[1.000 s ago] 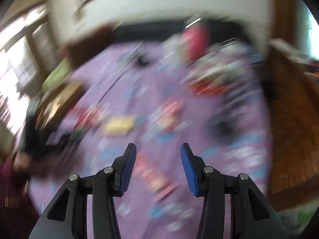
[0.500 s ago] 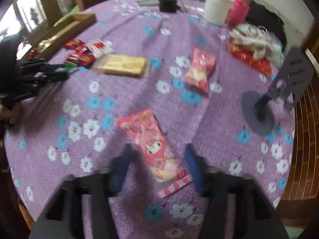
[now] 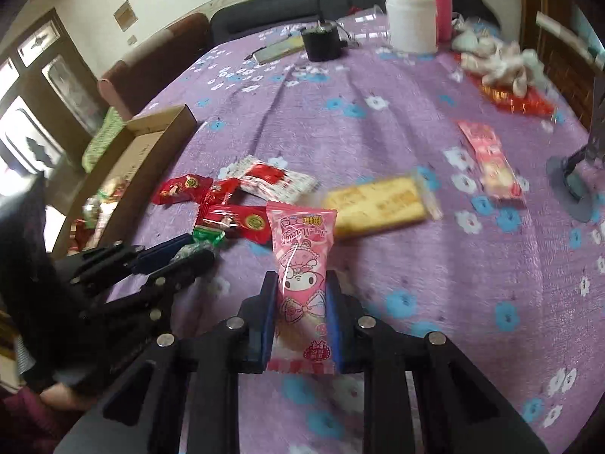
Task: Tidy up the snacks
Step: 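Grasp the pink cartoon-print packet with the right gripper, then carry the green snack and pink packet over the cardboard box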
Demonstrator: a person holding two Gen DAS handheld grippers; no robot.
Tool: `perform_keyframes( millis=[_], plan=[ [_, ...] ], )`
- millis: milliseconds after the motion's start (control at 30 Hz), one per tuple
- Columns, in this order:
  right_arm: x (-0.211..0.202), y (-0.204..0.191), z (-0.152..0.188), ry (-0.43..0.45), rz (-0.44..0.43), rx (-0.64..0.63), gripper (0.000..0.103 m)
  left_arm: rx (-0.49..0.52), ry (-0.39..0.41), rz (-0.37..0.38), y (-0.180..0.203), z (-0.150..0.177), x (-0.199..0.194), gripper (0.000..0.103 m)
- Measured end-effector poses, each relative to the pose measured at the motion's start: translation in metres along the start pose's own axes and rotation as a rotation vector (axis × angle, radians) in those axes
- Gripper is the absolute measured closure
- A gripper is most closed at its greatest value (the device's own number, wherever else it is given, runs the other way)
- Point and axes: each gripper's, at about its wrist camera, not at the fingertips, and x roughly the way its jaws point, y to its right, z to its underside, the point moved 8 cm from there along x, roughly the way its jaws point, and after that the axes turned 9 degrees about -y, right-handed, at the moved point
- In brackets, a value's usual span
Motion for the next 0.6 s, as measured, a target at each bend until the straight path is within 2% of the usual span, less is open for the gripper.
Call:
perform_keyframes(
  millis=[133,200,300,400,500,600],
  plan=[
    [0.016,-0.016,0.004,0.019,0.018,-0.019,0.081,0.03,0.0,-0.039,0.004,0.0,0.001,0.082],
    [0.016,-0.019,0.005,0.052,0.089,-0.062,0.08,0.037,0.0,-0.046,0.005,0.0,0.001,0.082],
    [0.016,-0.02,0.008,0.059,0.093,-0.094,0.078,0.04,0.0,-0.047,0.004,0.0,0.001,0.082],
    [0.016,-0.023,0.009,0.094,0.112,-0.128,0.081,0.032,0.003,-0.038,0.002,-0.001,0.001,0.083],
    [0.011,-0.025,0.007,0.133,0.071,-0.119,0.082,0.013,0.026,-0.036,-0.001,-0.003,-0.004,0.083],
    [-0.01,-0.03,0.0,0.234,0.001,-0.116,0.082,0.008,0.078,-0.058,-0.002,-0.007,-0.014,0.083]
  ],
)
